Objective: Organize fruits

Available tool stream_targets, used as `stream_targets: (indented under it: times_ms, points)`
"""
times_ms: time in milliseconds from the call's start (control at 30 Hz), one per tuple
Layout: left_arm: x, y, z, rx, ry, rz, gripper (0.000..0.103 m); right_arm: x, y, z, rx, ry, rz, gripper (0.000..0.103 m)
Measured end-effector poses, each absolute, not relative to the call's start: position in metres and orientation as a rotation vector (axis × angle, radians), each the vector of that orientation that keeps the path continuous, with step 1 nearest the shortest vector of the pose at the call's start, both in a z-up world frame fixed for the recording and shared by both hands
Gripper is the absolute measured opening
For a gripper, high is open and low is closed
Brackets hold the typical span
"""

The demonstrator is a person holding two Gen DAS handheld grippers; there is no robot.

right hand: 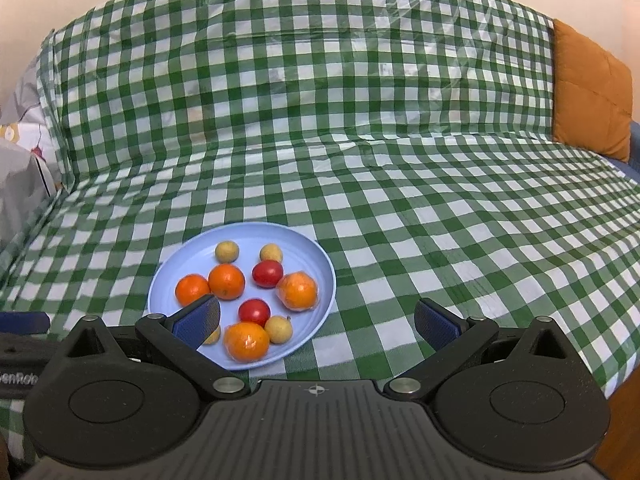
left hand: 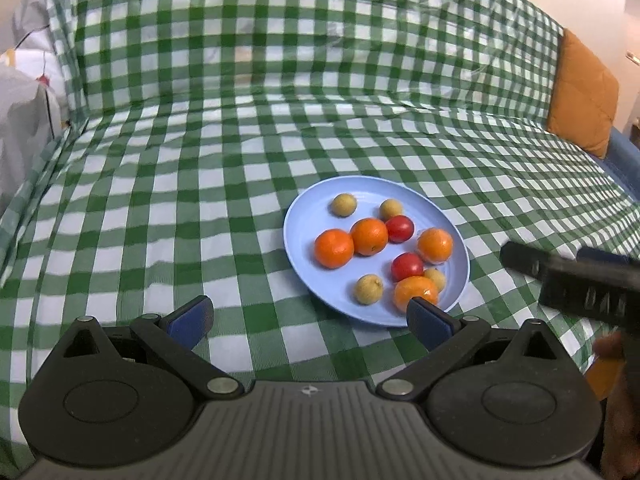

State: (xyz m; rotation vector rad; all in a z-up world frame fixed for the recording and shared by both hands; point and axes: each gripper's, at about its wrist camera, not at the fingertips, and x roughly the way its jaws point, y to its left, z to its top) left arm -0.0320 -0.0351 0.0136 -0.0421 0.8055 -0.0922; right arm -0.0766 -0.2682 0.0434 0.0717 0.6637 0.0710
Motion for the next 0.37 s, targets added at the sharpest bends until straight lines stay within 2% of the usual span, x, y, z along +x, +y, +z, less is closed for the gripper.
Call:
stream_targets:
  times_ms: [200,367]
  points:
    - [-0.023,-0.031,0.006,-0.054,0.855,-0.109,0.103,-0.031,-0.311,0.037,0.160,0.636,-0.018,0.102]
    - [-0.023,-0.029,0.015,0.020,0.784,-0.086,0.103,0.042,-0.360,0.005,0.198,0.683,-0.150,0.102]
